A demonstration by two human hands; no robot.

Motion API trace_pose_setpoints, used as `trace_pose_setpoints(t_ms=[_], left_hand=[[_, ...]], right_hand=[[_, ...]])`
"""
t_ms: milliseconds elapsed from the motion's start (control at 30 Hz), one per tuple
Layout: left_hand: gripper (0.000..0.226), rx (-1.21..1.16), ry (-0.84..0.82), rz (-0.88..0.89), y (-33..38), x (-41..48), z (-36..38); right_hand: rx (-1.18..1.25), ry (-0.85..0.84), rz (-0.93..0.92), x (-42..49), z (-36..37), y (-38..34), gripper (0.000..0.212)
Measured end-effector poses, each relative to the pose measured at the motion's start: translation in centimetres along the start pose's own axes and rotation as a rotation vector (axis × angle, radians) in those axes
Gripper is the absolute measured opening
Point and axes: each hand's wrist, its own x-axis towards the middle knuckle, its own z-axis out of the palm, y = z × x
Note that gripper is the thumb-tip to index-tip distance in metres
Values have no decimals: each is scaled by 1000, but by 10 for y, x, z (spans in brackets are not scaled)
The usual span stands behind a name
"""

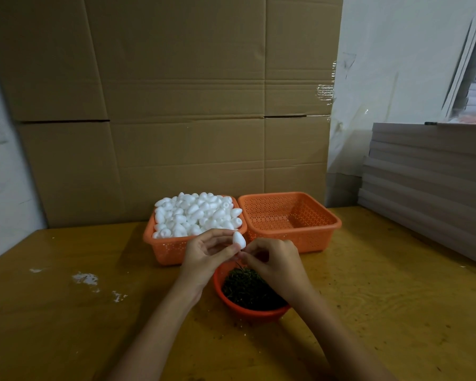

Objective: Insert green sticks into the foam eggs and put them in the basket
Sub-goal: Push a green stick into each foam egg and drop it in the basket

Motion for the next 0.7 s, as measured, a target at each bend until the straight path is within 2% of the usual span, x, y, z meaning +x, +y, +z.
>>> trace_pose_setpoints(t_ms=[200, 333, 500, 600, 700], left_hand=[[35, -1, -14, 27, -1, 0, 0], [47, 30, -68, 62, -4, -1, 1], [14, 271, -45, 154, -9, 1, 2], [7, 295, -80, 178, -11, 0, 6], [4, 298, -103, 198, -11, 0, 7]], right_hand=[[46, 8, 31, 0, -4, -1, 9], [44, 134, 92, 4, -12, 8, 9], [-127, 265, 211, 22, -28, 35, 10], [-287, 226, 262, 41, -38, 50, 13], [-518, 112, 332, 62, -43, 60, 32]])
